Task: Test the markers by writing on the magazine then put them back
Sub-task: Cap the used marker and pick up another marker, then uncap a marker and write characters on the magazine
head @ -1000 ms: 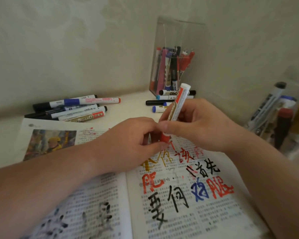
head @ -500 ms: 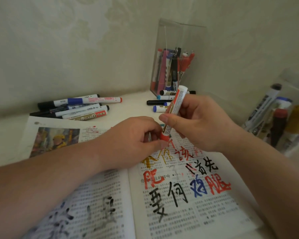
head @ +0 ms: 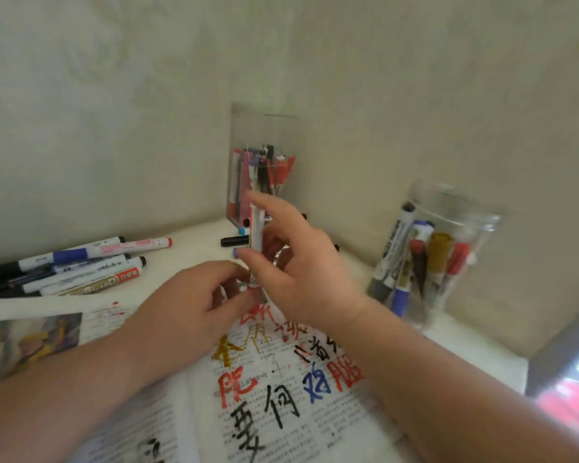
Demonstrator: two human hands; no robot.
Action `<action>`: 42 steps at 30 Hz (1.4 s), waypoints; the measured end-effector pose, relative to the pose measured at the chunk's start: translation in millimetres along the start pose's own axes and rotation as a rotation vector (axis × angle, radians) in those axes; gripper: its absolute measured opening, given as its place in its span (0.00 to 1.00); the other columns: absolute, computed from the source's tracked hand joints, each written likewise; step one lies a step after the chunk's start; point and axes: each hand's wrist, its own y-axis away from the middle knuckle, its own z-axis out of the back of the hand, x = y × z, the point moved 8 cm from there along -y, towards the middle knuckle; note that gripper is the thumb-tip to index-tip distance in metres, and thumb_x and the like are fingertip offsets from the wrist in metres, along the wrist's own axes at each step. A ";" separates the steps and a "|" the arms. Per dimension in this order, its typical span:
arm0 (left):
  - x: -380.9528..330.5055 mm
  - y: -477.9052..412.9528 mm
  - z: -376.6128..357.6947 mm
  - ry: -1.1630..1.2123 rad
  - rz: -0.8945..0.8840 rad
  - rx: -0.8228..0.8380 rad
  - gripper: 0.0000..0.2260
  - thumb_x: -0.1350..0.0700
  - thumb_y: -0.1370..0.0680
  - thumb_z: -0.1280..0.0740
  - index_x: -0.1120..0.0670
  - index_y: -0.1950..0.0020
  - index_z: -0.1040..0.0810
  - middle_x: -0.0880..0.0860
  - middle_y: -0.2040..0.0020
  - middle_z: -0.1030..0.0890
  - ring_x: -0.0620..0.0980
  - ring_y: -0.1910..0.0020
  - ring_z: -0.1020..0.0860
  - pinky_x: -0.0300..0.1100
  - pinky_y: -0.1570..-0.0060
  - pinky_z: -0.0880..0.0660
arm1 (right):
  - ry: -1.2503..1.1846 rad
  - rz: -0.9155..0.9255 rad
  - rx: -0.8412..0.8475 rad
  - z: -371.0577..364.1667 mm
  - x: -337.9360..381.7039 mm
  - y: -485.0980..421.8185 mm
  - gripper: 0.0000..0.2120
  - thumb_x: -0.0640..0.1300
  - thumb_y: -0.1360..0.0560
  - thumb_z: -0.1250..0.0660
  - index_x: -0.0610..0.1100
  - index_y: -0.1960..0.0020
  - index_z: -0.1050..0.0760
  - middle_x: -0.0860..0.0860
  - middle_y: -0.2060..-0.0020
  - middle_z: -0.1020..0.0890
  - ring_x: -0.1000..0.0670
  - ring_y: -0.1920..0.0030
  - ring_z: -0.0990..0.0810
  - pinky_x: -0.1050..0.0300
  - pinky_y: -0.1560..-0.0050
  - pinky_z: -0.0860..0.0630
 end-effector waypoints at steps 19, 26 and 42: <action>-61.5 28.7 -0.8 -0.248 -0.515 0.024 0.16 0.43 0.19 0.43 0.47 0.39 0.21 0.41 0.48 0.24 0.41 0.59 0.23 0.43 0.63 0.21 | 0.569 -0.296 -0.603 235.6 34.5 -14.6 0.14 0.46 0.22 0.31 0.51 0.38 0.27 0.56 0.62 0.22 0.46 0.57 0.19 0.47 0.51 0.20; -50.3 24.4 -4.9 -0.293 -0.438 0.080 0.13 0.44 0.17 0.40 0.45 0.35 0.22 0.39 0.45 0.25 0.41 0.52 0.22 0.42 0.52 0.23 | 0.900 -0.678 -0.049 204.5 -16.2 -19.7 0.07 0.42 0.21 0.33 0.40 0.51 0.18 0.46 0.57 0.17 0.44 0.56 0.20 0.54 0.55 0.26; -18.8 9.7 8.2 -0.269 -0.136 -0.018 0.05 0.47 0.18 0.38 0.42 0.48 0.23 0.40 0.51 0.24 0.42 0.53 0.26 0.38 0.52 0.28 | 0.731 -0.306 0.305 36.4 -8.5 -32.1 0.10 0.41 0.20 0.36 0.49 0.43 0.18 0.53 0.51 0.19 0.50 0.52 0.21 0.56 0.52 0.25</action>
